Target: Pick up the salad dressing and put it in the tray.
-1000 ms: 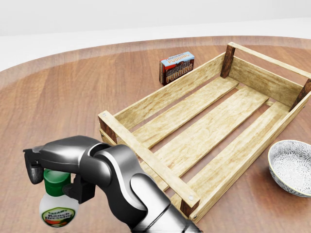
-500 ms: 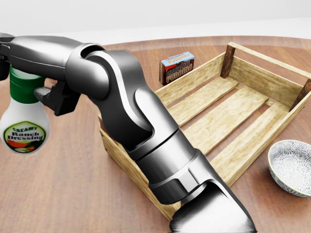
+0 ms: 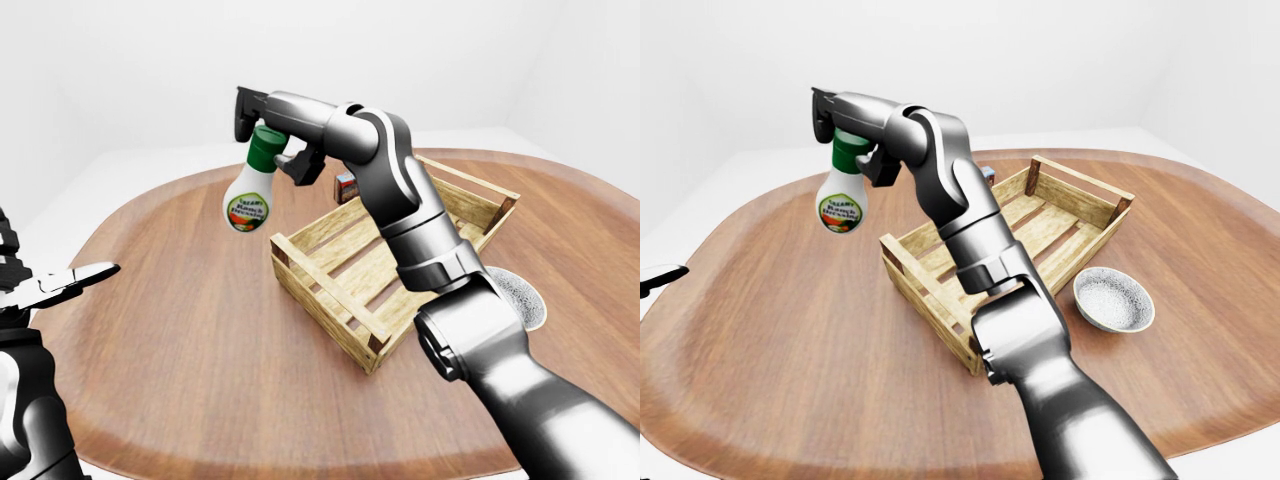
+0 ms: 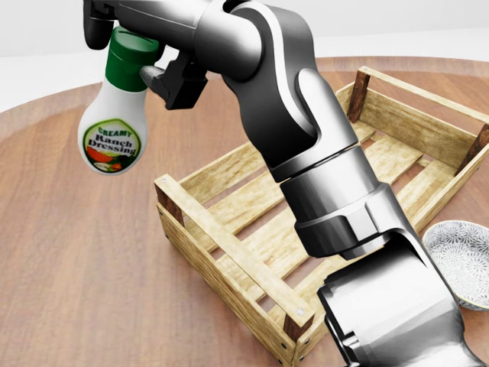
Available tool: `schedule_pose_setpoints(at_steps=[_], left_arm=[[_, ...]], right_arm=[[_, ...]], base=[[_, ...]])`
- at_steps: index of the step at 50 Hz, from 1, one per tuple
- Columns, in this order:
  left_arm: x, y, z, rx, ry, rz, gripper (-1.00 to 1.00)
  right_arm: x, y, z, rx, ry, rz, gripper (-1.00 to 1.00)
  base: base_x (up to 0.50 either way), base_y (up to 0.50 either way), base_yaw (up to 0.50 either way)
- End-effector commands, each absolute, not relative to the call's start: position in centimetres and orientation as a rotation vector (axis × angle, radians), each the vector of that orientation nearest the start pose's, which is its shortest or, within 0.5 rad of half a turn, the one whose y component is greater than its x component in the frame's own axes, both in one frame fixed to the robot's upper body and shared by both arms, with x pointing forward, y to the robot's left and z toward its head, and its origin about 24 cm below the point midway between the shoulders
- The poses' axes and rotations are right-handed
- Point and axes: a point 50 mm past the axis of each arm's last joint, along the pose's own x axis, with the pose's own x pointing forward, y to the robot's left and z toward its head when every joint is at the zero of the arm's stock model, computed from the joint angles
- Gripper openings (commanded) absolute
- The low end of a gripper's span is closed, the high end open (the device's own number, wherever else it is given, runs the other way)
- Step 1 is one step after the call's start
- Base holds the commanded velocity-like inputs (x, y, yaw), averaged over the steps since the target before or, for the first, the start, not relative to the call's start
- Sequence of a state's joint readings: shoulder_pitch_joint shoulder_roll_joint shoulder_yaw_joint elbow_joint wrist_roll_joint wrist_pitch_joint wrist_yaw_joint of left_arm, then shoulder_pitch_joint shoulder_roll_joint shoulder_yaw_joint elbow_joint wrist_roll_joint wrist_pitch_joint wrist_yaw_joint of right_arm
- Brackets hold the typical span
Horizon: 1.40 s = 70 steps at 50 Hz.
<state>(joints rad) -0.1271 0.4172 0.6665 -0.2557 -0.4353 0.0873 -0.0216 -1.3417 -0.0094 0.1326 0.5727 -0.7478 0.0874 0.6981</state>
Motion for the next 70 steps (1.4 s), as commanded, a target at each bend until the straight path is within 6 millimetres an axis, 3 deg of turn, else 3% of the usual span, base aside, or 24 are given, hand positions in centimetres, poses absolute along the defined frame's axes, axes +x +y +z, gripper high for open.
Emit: schedule_pose_setpoints(at_steps=[1,6,13,17,20,26,29,34,42,53,70], left_arm=[[21.5,33.3,19.3,0.014,-0.525,0.449,1.00],[21.5,33.3,19.4,0.015,-0.530,0.449,1.00],[21.4,33.3,19.5,0.017,-0.534,0.451,1.00],[21.4,33.2,19.5,0.019,-0.536,0.450,1.00],[21.4,33.2,19.6,0.020,-0.538,0.448,1.00],[21.5,33.1,19.6,0.021,-0.539,0.447,1.00],[21.5,33.1,19.5,0.021,-0.535,0.445,1.00],[21.5,33.1,19.4,0.021,-0.533,0.447,1.00],[21.5,33.1,19.4,0.022,-0.532,0.445,1.00],[21.6,33.0,19.3,0.021,-0.526,0.441,1.00],[21.7,33.2,19.1,0.017,-0.516,0.447,1.00]], right_arm=[[37.3,-2.5,31.1,-1.208,-0.393,0.590,-1.00],[37.8,-4.1,30.4,-1.215,-0.351,0.551,-1.00],[38.9,-7.3,27.0,-1.201,-0.211,0.507,-1.00],[39.5,-9.0,26.1,-1.175,-0.153,0.488,-1.00],[40.3,-11.6,25.3,-1.132,-0.066,0.460,-1.00],[41.0,-14.6,23.9,-1.090,0.054,0.436,-1.00],[41.4,-16.5,22.2,-1.075,0.162,0.430,-1.00],[41.6,-19.2,20.4,-1.003,0.297,0.419,-1.00],[41.3,-21.7,18.8,-0.953,0.412,0.399,-1.00],[40.4,-23.4,15.3,-0.868,0.556,0.417,-1.00],[40.6,-21.3,13.9,-0.835,0.573,0.486,-1.00]], base=[[0.00,0.00,0.00],[0.00,0.00,0.00],[0.00,0.00,0.00],[0.00,0.00,0.00],[0.00,0.00,0.00],[0.00,0.00,0.00],[0.00,0.00,0.00],[0.00,0.00,0.00],[0.00,0.00,0.00],[0.00,0.00,0.00],[0.00,0.00,0.00]])
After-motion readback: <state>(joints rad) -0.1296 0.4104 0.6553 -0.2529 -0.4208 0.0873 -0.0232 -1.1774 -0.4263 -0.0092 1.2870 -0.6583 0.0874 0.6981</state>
